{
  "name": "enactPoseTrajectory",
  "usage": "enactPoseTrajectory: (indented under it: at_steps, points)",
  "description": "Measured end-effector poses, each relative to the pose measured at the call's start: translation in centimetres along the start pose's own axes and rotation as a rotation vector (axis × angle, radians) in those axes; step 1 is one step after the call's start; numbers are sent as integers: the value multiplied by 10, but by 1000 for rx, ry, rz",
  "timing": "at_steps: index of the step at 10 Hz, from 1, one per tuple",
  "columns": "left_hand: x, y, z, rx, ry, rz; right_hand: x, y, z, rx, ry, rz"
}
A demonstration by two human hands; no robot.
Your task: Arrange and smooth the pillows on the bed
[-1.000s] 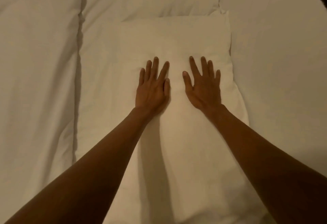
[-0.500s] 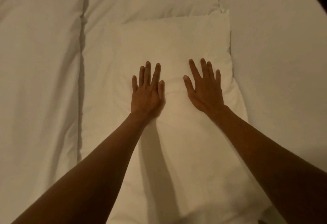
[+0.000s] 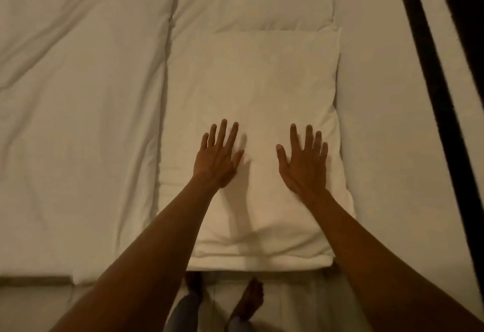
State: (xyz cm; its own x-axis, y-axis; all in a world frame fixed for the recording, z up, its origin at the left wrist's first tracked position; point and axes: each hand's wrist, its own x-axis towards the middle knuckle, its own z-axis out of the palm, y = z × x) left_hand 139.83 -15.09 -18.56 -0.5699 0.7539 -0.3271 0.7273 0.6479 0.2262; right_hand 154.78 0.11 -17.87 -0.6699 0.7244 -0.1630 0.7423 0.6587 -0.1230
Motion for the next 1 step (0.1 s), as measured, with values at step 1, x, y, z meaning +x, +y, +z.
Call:
enactPoseTrajectory:
  at_steps: [1]
  points:
    - [-79, 16, -26, -116, 96, -76, -57, -11, -35, 11, -39, -59]
